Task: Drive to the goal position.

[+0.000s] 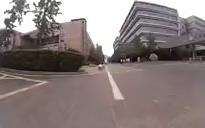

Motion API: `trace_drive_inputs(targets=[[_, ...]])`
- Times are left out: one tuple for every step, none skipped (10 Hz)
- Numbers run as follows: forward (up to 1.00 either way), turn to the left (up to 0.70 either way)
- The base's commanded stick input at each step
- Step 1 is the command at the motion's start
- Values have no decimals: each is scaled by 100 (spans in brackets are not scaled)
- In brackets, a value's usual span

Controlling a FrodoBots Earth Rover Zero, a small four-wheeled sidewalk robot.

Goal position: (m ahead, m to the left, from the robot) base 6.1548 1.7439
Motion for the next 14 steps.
trace_drive_inputs(targets=[[70,0],[70,0],[70,0],[70,0],[70,0],[70,0],[70,0],[70,0],[70,0],[70,0],[70,0],[70,0],[70,0],[70,0]])
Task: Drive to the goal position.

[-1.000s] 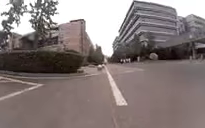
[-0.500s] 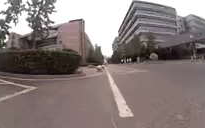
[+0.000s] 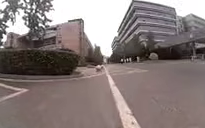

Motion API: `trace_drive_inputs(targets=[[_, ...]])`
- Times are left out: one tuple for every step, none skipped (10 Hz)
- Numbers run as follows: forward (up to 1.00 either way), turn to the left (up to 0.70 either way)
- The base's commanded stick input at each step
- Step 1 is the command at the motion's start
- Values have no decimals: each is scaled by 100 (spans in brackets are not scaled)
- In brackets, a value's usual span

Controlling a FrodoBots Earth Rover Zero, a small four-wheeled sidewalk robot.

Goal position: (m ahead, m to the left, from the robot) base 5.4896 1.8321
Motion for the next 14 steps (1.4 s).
trace_drive_inputs(targets=[[70,0],[70,0],[70,0],[70,0],[70,0],[70,0],[70,0],[70,0],[70,0],[70,0],[70,0],[70,0],[70,0],[70,0]])
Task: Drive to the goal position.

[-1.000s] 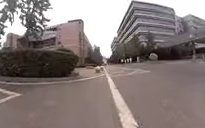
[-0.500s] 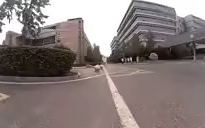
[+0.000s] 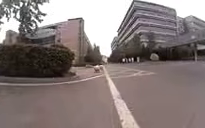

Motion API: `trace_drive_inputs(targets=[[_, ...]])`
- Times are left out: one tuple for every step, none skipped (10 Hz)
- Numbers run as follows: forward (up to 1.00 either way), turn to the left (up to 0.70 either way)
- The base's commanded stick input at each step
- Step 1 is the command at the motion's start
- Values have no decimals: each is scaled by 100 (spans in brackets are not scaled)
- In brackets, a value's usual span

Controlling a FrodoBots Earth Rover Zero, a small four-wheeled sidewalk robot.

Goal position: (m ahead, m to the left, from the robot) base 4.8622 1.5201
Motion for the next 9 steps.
trace_drive_inputs(targets=[[70,0],[70,0],[70,0],[70,0],[70,0],[70,0],[70,0],[70,0],[70,0]])
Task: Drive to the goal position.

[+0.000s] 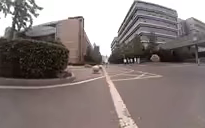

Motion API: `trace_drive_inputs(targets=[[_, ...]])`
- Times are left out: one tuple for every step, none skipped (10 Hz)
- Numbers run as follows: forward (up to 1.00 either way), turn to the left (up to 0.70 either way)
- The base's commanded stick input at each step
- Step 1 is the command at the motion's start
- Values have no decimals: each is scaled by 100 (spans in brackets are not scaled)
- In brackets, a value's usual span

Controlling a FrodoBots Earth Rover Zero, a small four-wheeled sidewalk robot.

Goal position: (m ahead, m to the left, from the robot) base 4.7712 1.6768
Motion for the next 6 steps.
trace_drive_inputs(targets=[[70,0],[70,0],[70,0],[70,0],[70,0],[70,0]])
